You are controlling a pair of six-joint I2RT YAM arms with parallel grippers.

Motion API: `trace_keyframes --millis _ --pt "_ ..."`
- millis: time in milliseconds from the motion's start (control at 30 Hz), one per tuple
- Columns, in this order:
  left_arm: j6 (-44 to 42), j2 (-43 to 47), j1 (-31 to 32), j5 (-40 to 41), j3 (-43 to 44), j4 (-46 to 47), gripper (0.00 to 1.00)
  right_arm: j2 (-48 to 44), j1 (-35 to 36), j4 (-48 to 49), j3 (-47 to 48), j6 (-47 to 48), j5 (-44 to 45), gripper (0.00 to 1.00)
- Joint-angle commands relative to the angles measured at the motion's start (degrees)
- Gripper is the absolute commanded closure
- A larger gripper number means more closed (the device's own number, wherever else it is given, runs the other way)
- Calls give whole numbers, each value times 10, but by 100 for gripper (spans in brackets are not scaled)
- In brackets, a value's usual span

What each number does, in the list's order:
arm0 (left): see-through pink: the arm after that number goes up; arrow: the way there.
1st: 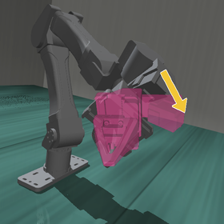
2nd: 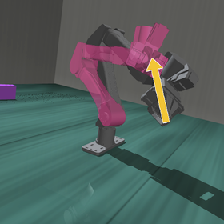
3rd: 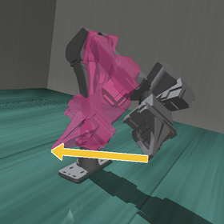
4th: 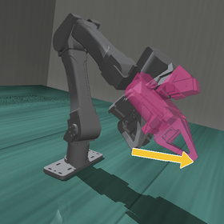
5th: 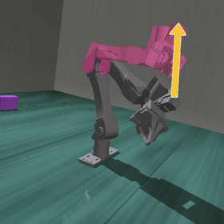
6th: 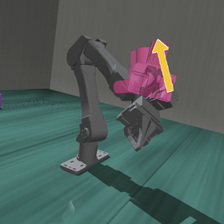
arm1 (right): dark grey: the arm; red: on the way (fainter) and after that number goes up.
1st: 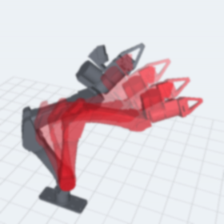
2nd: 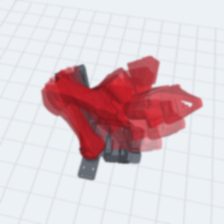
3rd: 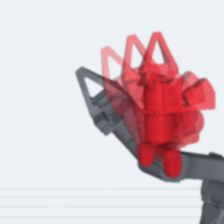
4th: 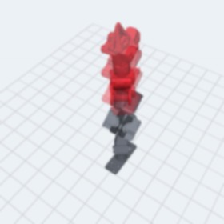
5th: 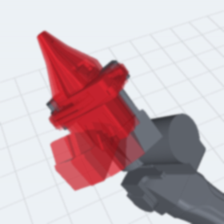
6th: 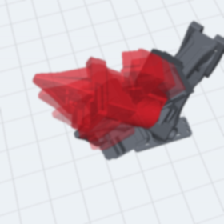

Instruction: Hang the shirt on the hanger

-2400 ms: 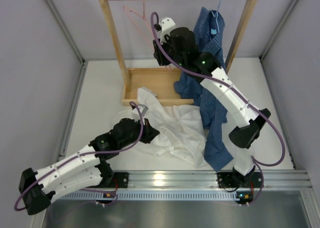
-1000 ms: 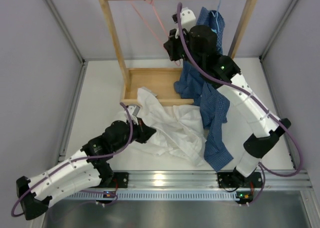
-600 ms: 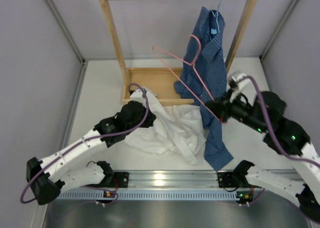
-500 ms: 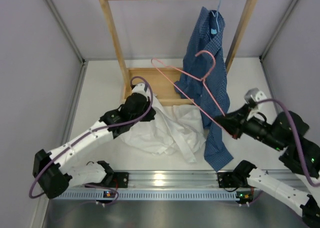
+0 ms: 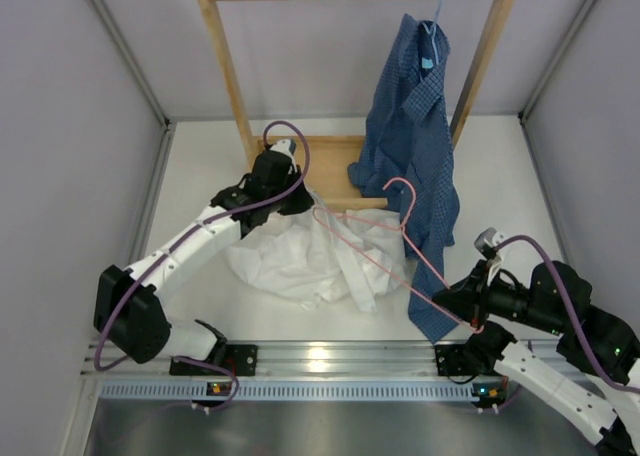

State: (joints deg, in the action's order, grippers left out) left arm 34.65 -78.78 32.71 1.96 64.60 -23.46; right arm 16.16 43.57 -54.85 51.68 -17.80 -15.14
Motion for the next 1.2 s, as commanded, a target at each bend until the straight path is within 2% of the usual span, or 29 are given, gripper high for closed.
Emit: trace_keyframes --millis 0,167,300,433,733,867,933,1067,1167 --pt "11 -8 -5 -39 27 45 100 -2 -6 1 -8 -23 -8 100" --pt "25 -8 -5 -77 19 63 100 30 -6 4 -1 -25 26 100" --pt "30 6 -4 -101 7 69 100 64 -6 -6 6 -25 118 100" --pt "46 28 -1 -127 -18 90 100 103 -6 -14 25 -26 148 100" --pt "53 13 27 -120 -22 84 100 159 -6 -38 81 -25 215 100" --pt "59 -11 41 -84 -5 63 100 181 -5 -72 126 -9 254 100" --pt "59 -16 44 -94 3 64 100 190 -5 -72 138 0 240 100" --pt "23 -15 77 -103 44 62 100 200 -5 -31 95 47 72 100" --pt "-5 7 95 -83 83 11 100 179 -5 32 39 57 -38 100"
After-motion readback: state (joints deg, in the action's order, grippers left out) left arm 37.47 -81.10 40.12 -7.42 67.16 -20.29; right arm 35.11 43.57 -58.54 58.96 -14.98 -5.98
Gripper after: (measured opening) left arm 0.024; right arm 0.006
